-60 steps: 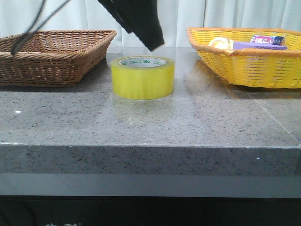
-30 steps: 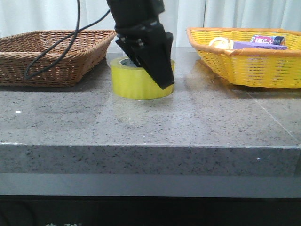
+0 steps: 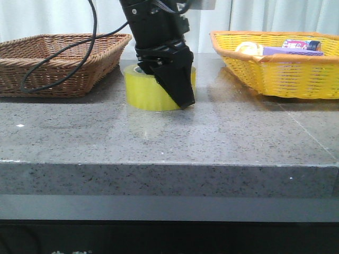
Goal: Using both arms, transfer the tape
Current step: 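Lower the left gripper onto the tape roll and grasp its rim, then lift the tape roll with the left gripper and lower it into the brown basket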
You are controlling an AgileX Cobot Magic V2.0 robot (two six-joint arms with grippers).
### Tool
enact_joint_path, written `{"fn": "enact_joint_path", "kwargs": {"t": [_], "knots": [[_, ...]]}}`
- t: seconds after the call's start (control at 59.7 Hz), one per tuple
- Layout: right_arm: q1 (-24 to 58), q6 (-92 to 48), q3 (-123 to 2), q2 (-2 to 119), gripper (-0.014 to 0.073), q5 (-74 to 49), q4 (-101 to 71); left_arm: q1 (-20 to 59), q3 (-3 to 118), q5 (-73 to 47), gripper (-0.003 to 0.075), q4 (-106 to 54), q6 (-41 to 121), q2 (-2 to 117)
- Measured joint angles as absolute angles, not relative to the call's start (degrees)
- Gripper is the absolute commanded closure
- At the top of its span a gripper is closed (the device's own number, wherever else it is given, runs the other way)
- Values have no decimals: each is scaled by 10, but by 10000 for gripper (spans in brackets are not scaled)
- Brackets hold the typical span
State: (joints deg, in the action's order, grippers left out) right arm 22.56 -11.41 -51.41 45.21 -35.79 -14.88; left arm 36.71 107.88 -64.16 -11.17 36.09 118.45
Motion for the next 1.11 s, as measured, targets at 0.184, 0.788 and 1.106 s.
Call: {"fn": "enact_joint_path", "kwargs": {"t": [0.184, 0.788, 1.106], "knots": [[226, -114, -514, 452, 107, -358, -149, 367, 1088, -652, 596, -111, 358, 1186], [226, -114, -514, 452, 107, -358, -149, 347, 1299, -725, 595, -21, 281, 1194], [226, -114, -514, 452, 107, -358, -149, 239, 1325, -730, 595, -16, 212, 1194]]}}
